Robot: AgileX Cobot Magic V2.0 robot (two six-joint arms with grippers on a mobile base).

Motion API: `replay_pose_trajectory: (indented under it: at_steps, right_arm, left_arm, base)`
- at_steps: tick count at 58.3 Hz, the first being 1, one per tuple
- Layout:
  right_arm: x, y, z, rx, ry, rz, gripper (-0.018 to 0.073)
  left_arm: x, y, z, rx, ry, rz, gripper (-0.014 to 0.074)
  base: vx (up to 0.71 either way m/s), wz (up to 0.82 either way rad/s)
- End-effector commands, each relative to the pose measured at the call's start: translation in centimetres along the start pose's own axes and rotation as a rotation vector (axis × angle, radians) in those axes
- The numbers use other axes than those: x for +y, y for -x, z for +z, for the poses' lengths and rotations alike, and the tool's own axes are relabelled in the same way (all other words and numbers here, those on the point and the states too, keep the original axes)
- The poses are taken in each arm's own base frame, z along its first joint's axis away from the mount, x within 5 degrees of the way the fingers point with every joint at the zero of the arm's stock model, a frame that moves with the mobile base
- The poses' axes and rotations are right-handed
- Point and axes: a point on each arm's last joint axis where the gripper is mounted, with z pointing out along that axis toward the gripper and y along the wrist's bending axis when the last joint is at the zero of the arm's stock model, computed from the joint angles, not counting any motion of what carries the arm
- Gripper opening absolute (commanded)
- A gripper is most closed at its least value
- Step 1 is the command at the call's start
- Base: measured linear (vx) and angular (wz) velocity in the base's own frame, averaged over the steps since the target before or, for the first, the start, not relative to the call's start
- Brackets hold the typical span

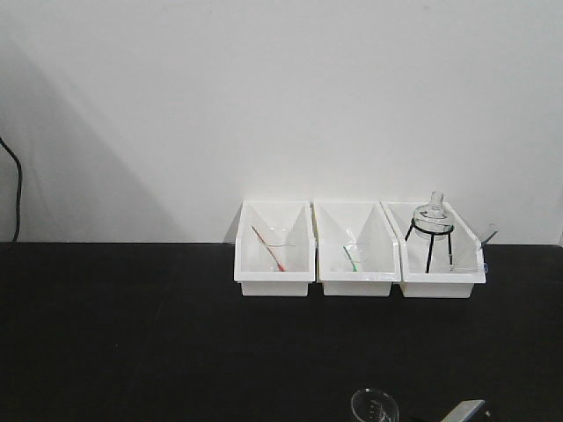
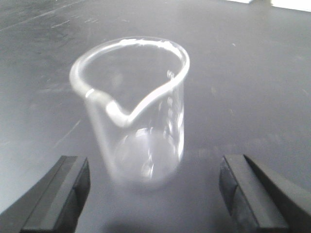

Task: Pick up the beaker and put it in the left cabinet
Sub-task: 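Lower the right gripper onto the clear glass beaker and close on it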

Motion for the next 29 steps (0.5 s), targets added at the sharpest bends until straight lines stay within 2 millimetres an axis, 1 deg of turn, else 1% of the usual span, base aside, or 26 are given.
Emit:
replay_pose_trajectory:
  at_steps: [1,10,16,19,22,25,29]
  right_arm:
    - [0.3,3.6,0.9,-0.260,0.058,-0.053,0.0585]
    - [0.9,4.7,3.1,-0.288,0.109,-0.094,0.0585]
    - [0.8,5.2,4.3,-0.308,0.071,-0.082,0.0574]
    - [0.7,5.5,4.6,-0.322,0.047,-0.073,0.0548]
    - [0.4,5.6,4.7,-0.332,0.029,-0.067,0.0507]
    - [0.3,5.7,4.7,-0.338,0.014,-0.051,0.0432]
    - [0.2,5.7,4.6,-0.338,0.011,-0.022,0.0298]
  left_arm:
    - [-0.1,1.1,-0.2,-0.097,-0.013,-0.006,0.0003]
    - [-0.1,1.1,-0.2,-0.097,-0.013,-0.006,0.0003]
    - [-0.1,1.1,-0.2,-0.097,-0.013,-0.006,0.0003]
    - [-0.1,1.1,-0.2,-0.097,-0.013,-0.006,0.0003]
    - [-0.1,1.1,-0.2,-0.097,-0.013,-0.006,0.0003]
    - [-0.1,1.1,-0.2,-0.097,-0.013,-0.006,0.0003]
    - [-0.1,1.1,-0.2,-0.097,-0.013,-0.006,0.0003]
  base:
    - [0.00,0.00]
    - [0.00,0.00]
    - [0.00,0.00]
    - [0.00,0.00]
    - [0.00,0.00]
    - [0.00,0.00]
    - [0.00,0.00]
